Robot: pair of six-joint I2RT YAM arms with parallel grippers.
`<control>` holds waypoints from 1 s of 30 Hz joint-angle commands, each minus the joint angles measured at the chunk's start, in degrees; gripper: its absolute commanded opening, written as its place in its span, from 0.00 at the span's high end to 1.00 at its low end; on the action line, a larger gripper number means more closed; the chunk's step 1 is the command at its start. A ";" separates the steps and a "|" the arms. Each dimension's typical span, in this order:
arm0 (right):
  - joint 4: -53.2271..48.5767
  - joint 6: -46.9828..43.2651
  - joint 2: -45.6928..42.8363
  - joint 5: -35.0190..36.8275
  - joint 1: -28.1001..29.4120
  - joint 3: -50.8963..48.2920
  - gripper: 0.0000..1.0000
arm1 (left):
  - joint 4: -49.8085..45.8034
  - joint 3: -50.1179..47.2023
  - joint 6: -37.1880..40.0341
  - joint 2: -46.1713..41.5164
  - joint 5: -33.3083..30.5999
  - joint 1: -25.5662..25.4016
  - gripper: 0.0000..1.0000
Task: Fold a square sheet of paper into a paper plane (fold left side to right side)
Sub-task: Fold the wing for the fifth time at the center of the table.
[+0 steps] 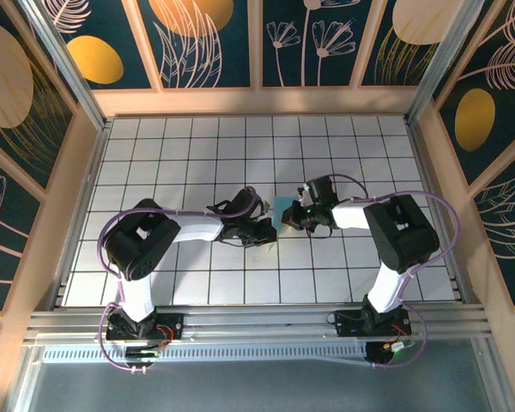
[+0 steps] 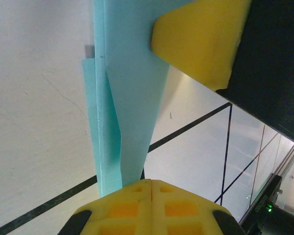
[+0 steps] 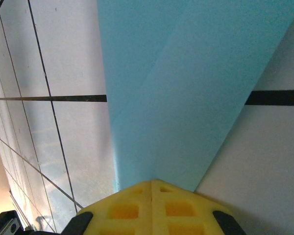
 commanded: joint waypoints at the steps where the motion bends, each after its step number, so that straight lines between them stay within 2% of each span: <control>1: -6.35 -1.79 3.57 5.95 0.74 -0.68 1.00 | -1.28 -0.74 -0.69 -0.64 -1.08 0.13 1.00; 21: -6.80 -2.03 3.91 6.20 1.03 -0.42 1.00 | -1.00 -1.61 -0.49 -0.06 -0.86 0.13 1.00; 30: -8.20 -2.63 3.79 7.16 1.05 -0.15 1.00 | -3.14 -2.32 0.55 0.89 -3.32 -0.25 1.00</control>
